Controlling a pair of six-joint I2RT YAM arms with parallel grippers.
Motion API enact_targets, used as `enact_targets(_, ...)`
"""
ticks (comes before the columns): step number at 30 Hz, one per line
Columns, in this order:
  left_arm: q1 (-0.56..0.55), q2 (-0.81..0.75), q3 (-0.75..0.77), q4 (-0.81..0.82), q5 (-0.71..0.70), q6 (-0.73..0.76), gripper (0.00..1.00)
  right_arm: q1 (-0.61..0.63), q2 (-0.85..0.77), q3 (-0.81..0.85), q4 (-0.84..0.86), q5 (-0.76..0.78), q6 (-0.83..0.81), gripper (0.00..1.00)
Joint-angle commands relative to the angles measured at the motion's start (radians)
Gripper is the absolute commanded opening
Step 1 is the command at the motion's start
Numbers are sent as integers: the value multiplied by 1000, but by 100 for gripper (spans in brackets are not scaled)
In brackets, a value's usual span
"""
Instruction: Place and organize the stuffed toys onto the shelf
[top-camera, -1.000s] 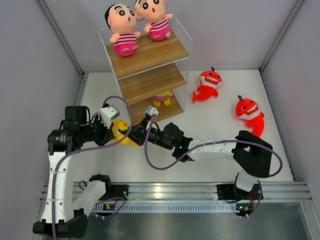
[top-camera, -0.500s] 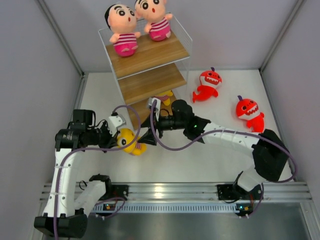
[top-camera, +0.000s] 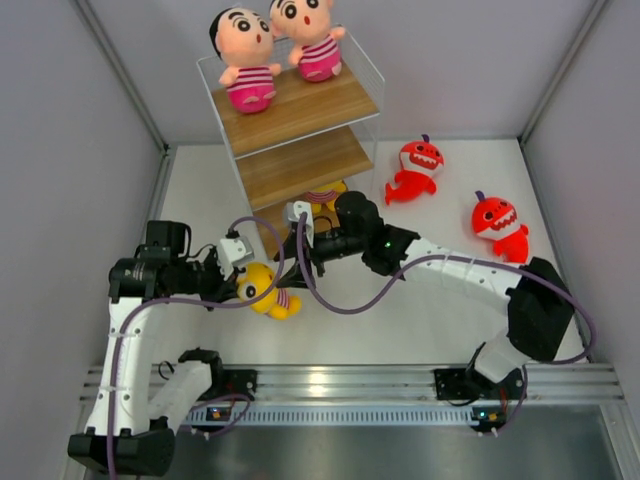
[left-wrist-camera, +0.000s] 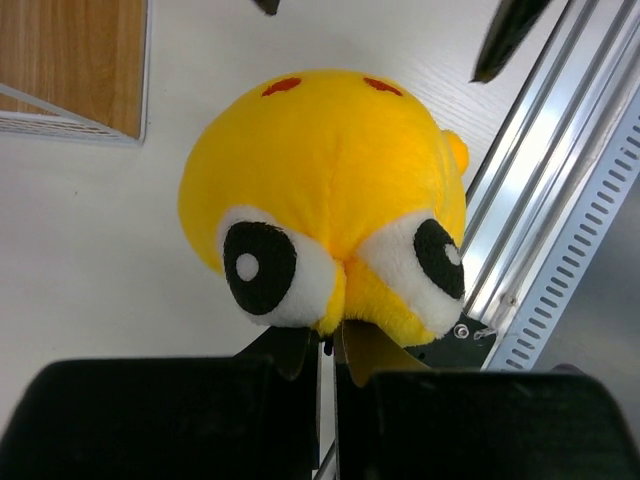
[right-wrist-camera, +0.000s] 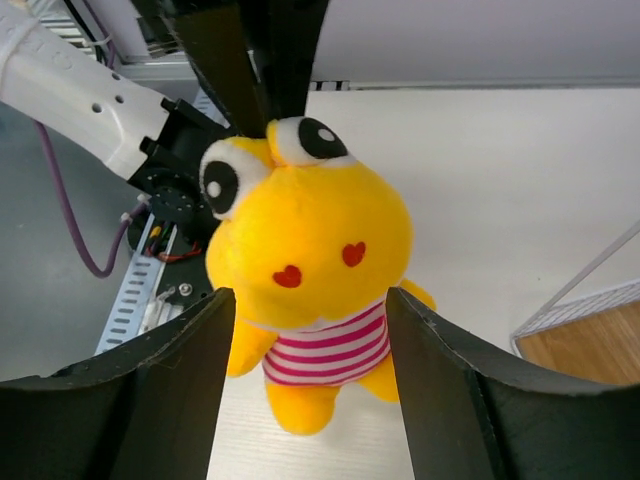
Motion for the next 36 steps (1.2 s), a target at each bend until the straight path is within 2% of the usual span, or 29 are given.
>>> enact_targets(1,-4,-11,42,-16,74,4,0,14,30,44,101,14,9,62)
enact_targets(6,-4,-15,39,-17,91,4,0,36,73,49,144,14,49,60)
enact_targets(12,-4,-1,44,-16,94,0,0,77,94,44,164,-24,68,53)
enact_targets(15,-4,14,45,-16,84,-8,0,109,107,41,167,-20,69,41)
enact_targets(16,-4,16,44,-16,68,-19,0,128,108,39,170,-10,69,30)
enact_targets(17,-4,16,45,-14,62,-22,0,134,110,30,181,-7,81,25)
enact_targets(19,-4,14,50,-14,33,-43,0,137,100,-20,267,29,128,16)
enact_targets(21,-4,8,57,-16,12,-55,8,137,71,-55,323,69,155,9)
enact_targets(22,-4,3,59,-16,-1,-72,17,139,62,-77,328,115,158,0)
enact_targets(25,-4,-18,68,-16,-45,-101,36,137,35,-102,344,193,178,0)
enact_targets(26,-4,-32,70,-14,-62,-106,47,139,21,-121,354,210,190,0)
enact_targets(27,-4,-40,73,-16,-73,-111,52,137,15,-132,363,223,199,0)
enact_targets(29,-4,-63,74,-16,-91,-131,57,136,-7,-170,403,270,221,0)
enact_targets(36,-4,-136,85,-16,-148,-186,64,134,-94,-293,469,486,270,0)
